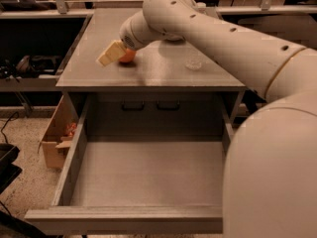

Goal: Place orange into top drawer

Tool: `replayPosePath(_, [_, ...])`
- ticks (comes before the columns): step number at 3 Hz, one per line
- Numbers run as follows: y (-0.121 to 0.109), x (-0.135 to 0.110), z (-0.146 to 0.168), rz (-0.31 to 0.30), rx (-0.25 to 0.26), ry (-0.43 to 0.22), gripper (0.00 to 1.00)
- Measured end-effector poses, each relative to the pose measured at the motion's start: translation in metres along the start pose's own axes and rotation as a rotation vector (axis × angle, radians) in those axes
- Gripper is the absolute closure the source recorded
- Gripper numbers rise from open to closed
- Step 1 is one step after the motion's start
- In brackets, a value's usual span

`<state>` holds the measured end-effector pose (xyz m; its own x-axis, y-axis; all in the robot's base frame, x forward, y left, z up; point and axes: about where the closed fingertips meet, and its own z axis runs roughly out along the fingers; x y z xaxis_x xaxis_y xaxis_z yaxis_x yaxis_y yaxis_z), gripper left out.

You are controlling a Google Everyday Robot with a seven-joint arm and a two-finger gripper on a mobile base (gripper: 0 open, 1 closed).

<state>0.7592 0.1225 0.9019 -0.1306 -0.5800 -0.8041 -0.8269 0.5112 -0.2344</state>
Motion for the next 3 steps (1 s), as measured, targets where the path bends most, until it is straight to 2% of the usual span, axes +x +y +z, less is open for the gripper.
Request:
replayPosePath(1, [-0.01,0.017,0.03,0.004,-0.008,0.047,0.0])
replayPosePath(2, [-0.02,0.036,0.049,0.005,-0.019,0.09,0.18])
replayPosePath(3, [-0.032,0.042,0.051,0.0,-0.015,0.096,0.41])
